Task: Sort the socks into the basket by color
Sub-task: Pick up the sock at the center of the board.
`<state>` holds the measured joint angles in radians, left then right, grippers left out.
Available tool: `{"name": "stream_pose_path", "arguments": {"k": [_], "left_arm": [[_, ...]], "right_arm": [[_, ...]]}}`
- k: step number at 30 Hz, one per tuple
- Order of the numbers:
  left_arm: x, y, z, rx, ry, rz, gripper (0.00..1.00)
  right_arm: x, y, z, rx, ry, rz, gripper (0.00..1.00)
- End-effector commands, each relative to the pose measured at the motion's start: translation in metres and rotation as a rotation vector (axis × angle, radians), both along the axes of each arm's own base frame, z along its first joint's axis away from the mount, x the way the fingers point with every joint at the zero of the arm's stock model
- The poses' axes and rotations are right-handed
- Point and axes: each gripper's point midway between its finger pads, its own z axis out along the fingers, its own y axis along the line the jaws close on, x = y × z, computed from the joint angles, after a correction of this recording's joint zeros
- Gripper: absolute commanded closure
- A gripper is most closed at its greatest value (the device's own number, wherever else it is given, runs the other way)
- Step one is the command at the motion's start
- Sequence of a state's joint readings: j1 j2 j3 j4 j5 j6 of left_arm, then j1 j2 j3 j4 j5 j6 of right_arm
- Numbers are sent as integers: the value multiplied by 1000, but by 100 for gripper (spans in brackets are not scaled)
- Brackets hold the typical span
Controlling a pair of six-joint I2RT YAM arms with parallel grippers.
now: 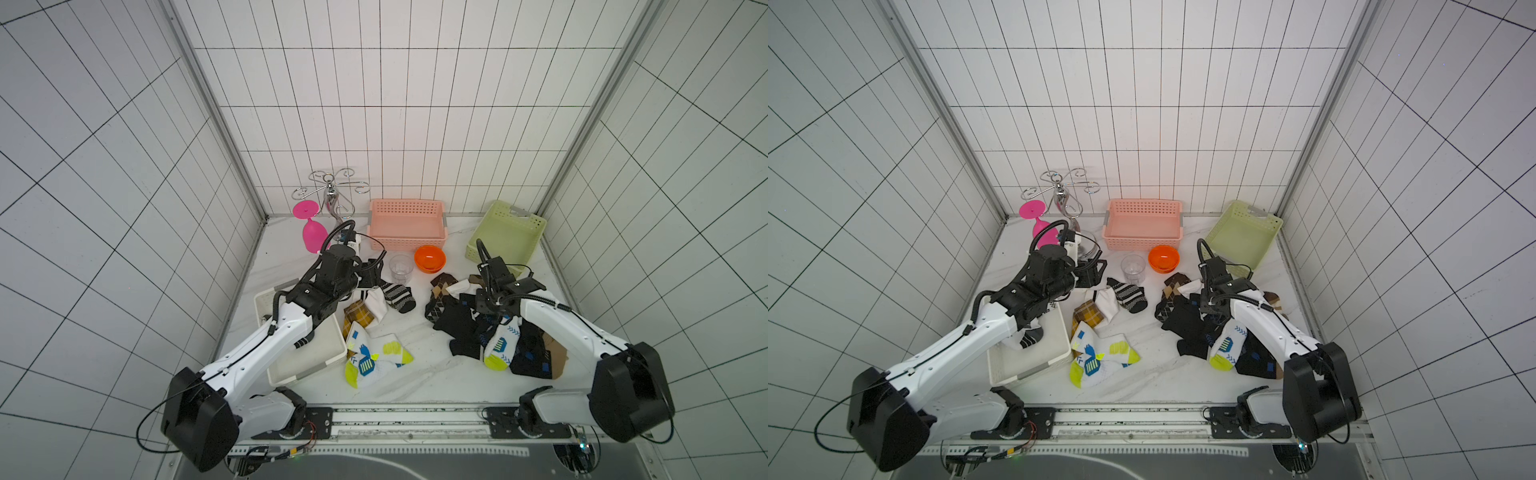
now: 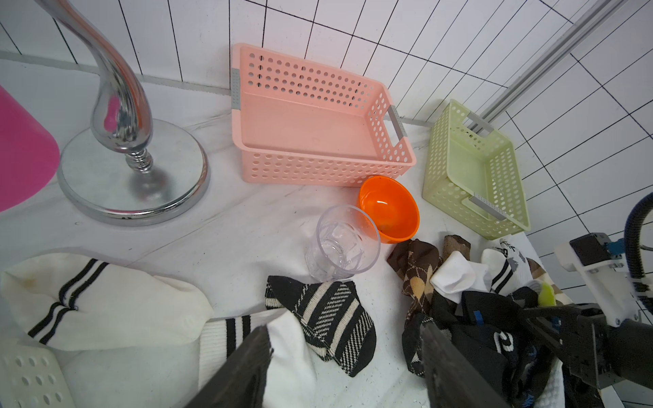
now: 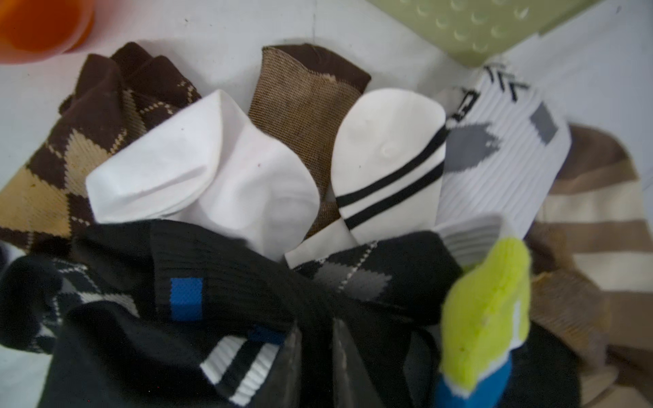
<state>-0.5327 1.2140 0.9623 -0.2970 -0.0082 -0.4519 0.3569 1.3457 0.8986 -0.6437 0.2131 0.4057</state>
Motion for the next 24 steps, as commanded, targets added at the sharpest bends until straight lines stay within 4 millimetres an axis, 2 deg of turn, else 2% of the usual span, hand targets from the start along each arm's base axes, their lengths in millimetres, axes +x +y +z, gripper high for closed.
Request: {"name": "stream_pose_path", "arguments": {"k": [1, 4, 13, 20, 24], "left_arm": [[4, 0, -2, -10, -9, 1, 31], [4, 0, -1, -10, -11, 2, 31], [4, 1, 1, -9, -19, 2, 31], [4, -1, -1, -16, -13, -1, 31], [5, -2, 1, -21, -13, -5, 31]], "right_arm": [[-16, -3, -16, -21, 62, -1, 100], [-13, -1, -8, -11, 45, 3, 100], [-3, 16, 42, 70, -64, 52, 100], [1, 26, 69, 126, -128, 83, 100], [7, 31, 95, 165, -185, 97, 100]]}}
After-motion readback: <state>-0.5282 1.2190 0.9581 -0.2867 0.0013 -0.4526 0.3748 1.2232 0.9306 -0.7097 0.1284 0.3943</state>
